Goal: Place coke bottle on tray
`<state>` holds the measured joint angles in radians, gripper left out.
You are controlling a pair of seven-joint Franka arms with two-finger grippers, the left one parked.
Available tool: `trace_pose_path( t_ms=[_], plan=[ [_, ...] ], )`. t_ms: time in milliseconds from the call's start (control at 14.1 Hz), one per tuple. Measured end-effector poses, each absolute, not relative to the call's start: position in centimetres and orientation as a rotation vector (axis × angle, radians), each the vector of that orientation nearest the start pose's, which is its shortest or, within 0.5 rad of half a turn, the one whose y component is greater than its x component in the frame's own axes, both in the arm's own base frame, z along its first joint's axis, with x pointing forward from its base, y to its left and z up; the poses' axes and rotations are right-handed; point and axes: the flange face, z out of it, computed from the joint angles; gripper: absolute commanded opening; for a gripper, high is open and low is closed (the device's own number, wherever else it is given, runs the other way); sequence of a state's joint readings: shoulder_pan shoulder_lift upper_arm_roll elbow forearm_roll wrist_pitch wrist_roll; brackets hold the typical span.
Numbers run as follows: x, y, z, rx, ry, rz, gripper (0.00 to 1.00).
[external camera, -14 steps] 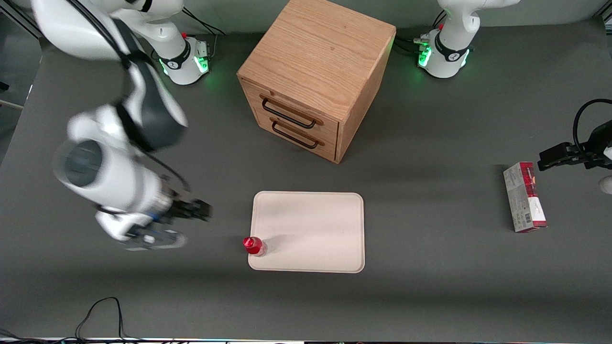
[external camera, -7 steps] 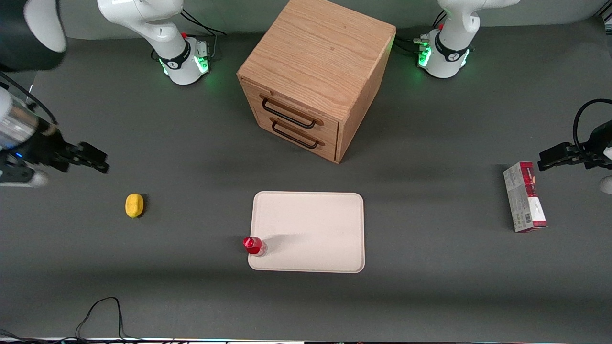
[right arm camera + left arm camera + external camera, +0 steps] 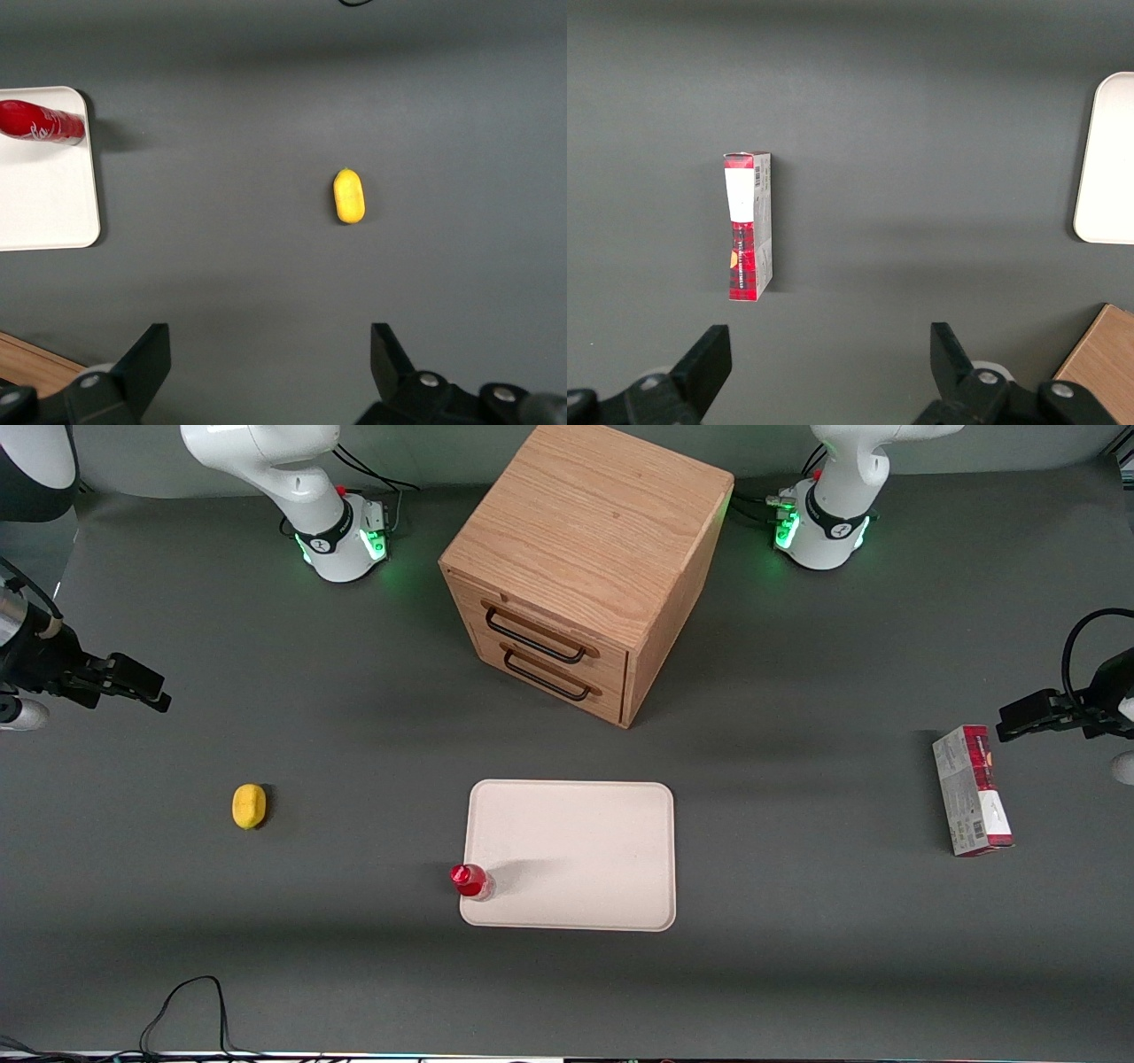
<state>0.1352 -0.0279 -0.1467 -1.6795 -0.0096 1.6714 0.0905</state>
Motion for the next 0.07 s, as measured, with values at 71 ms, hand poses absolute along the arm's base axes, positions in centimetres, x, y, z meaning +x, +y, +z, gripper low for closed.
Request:
trace_pose_path(
  t_ms=[71],
  plan=[
    [55.31, -0.84, 59.64, -3.142, 0.159, -0.029, 1.00]
  ],
)
